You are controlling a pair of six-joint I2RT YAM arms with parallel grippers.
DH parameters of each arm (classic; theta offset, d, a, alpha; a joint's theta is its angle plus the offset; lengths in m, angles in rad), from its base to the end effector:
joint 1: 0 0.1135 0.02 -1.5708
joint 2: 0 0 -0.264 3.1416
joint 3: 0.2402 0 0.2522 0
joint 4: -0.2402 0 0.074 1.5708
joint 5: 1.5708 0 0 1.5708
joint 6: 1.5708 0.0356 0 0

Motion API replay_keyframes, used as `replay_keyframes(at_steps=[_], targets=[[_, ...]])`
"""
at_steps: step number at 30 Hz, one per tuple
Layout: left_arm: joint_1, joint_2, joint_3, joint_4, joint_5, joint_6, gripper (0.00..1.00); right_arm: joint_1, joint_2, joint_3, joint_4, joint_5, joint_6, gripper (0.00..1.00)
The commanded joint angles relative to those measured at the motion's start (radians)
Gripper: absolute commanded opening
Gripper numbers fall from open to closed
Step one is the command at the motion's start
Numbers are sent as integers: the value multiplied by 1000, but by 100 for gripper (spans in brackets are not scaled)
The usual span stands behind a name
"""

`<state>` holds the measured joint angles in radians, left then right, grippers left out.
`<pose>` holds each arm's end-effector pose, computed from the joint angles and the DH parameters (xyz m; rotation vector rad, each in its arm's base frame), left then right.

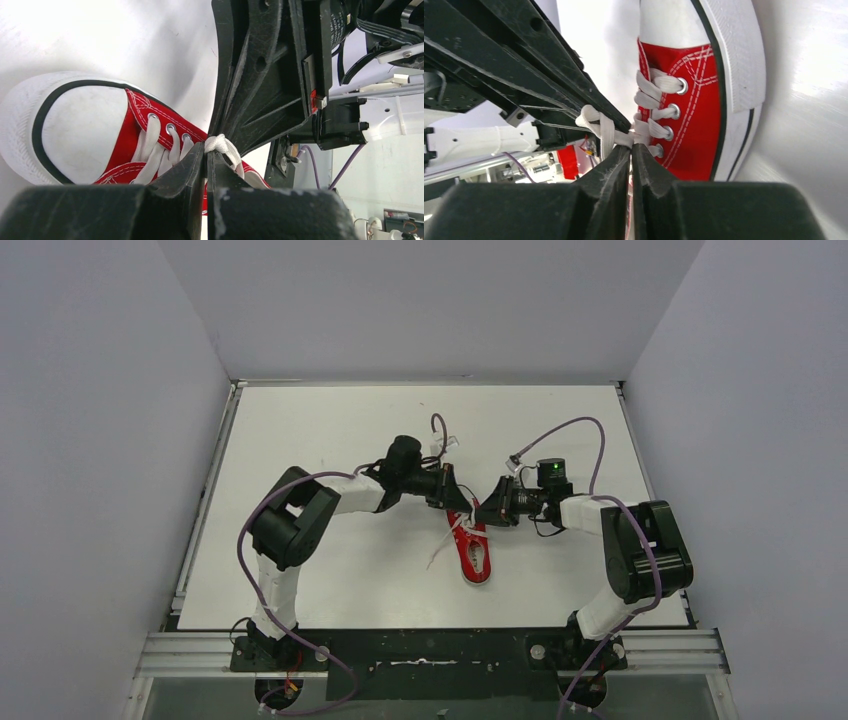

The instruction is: Tie the shoes

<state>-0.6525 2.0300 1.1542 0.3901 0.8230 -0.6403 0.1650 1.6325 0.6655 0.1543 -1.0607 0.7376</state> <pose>0.3233 -0.2799 0.1546 0.5999 2.2248 -1.5855 0.2786 0.0779 0.1431 0.1397 2.4542 1.6790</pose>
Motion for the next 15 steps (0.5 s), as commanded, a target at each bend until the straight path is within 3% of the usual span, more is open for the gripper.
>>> replay_keyframes(at_steps=[1,4,12,15], targets=[[-4,-14,6,45,13,20,0,2,-16,59,-136,31,-110,6],[-6,-18,9,46,13,19,0,3,-34,79,-235,49,-158,0],[-7,-14,6,49,11,10,0,5,-80,180,-543,244,-307,0],[-8,-13,7,48,11,9,0,6,-116,190,-566,273,-328,0]])
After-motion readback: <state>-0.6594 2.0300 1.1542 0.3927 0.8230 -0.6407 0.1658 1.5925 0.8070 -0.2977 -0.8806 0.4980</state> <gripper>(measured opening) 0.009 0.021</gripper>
